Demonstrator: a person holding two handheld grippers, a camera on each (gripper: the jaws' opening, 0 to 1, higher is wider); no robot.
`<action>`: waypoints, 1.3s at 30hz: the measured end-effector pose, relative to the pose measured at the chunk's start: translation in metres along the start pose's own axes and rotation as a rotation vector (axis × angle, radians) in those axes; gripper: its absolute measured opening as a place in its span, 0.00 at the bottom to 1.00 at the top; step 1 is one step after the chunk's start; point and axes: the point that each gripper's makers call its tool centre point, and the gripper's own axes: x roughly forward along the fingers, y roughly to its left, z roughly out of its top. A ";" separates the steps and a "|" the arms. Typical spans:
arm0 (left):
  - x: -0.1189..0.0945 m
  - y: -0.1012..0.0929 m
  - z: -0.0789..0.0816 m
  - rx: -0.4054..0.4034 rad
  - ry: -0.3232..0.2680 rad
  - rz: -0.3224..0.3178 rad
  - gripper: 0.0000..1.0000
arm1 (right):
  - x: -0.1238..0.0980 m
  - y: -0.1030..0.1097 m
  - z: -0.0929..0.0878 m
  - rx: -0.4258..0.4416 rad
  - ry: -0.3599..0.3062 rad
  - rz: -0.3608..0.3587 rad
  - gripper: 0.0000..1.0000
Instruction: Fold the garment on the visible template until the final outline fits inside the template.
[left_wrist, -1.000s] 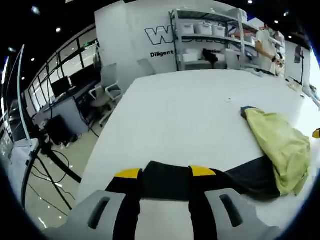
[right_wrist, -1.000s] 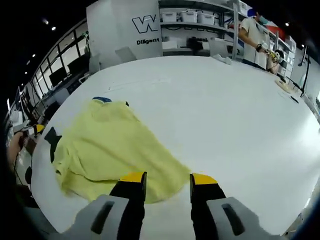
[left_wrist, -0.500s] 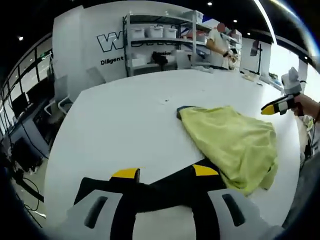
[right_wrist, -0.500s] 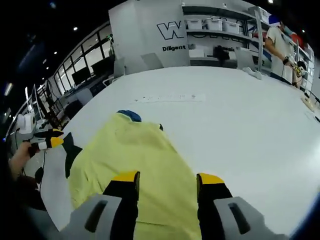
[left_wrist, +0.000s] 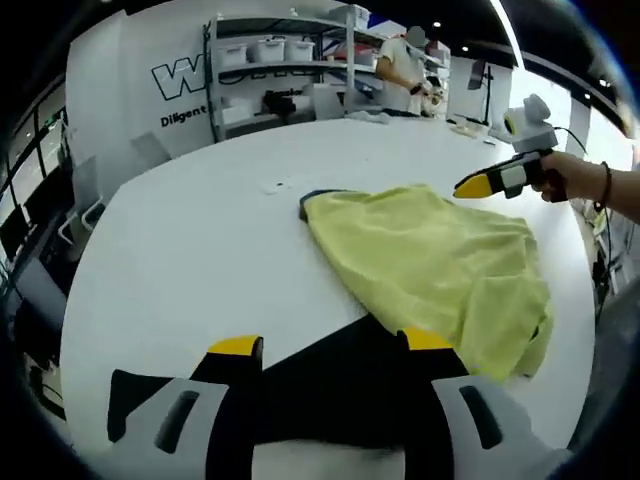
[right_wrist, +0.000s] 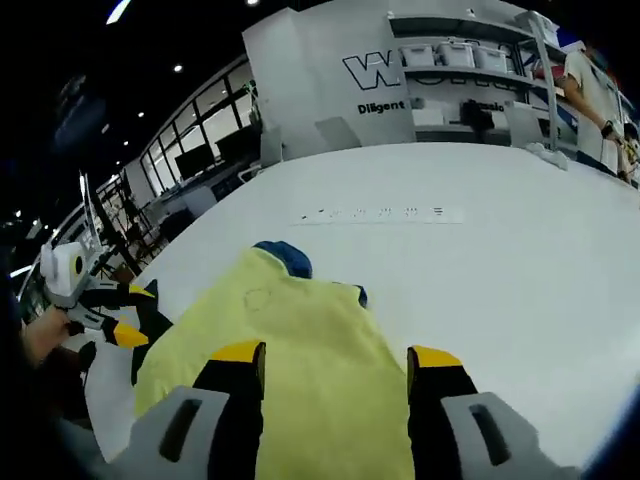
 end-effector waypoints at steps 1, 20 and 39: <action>0.002 -0.002 -0.002 0.015 0.011 0.001 0.54 | 0.004 0.000 0.001 -0.003 0.004 0.006 0.54; 0.026 -0.011 -0.011 -0.024 0.061 -0.013 0.43 | 0.046 -0.001 0.001 -0.071 0.054 0.030 0.28; 0.030 -0.022 -0.011 0.004 0.083 -0.014 0.04 | 0.027 -0.005 0.000 -0.149 0.074 -0.011 0.00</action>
